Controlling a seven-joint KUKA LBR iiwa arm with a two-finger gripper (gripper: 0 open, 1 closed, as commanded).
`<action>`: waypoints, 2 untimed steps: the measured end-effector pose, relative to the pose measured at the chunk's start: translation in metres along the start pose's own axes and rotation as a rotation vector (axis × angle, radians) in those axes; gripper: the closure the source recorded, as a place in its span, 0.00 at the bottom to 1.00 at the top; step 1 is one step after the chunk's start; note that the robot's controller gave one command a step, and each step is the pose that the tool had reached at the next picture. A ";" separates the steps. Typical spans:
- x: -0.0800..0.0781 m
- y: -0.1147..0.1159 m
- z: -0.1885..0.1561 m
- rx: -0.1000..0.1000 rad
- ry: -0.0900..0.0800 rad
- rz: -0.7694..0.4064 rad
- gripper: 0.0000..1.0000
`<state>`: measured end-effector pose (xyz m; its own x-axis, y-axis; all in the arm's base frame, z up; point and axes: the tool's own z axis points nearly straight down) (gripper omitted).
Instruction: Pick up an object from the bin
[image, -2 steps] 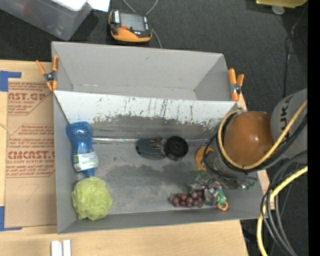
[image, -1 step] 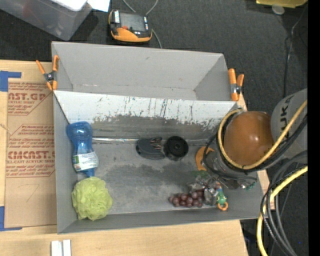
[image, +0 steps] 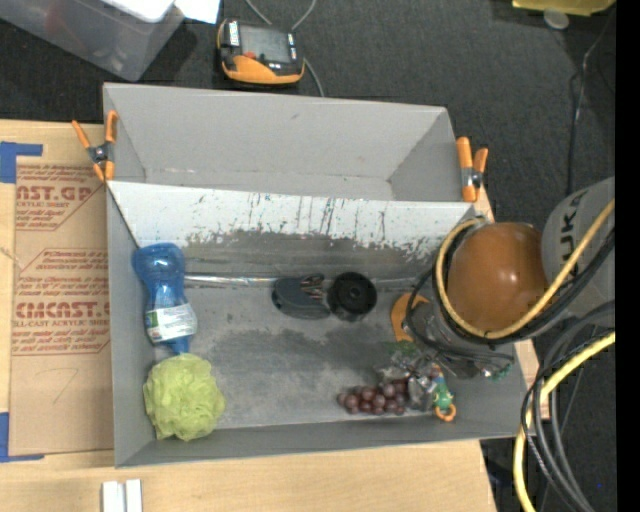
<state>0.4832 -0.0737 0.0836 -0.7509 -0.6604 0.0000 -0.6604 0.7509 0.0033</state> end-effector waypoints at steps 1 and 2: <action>0.000 0.000 0.000 0.000 0.000 0.000 1.00; -0.019 0.002 -0.085 0.005 -0.007 0.021 1.00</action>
Offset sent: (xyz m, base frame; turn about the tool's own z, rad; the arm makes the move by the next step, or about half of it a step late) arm 0.0108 0.0124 0.0813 0.0220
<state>0.4964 -0.0596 0.1684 -0.7649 -0.6442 -0.0073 -0.6442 0.7649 -0.0017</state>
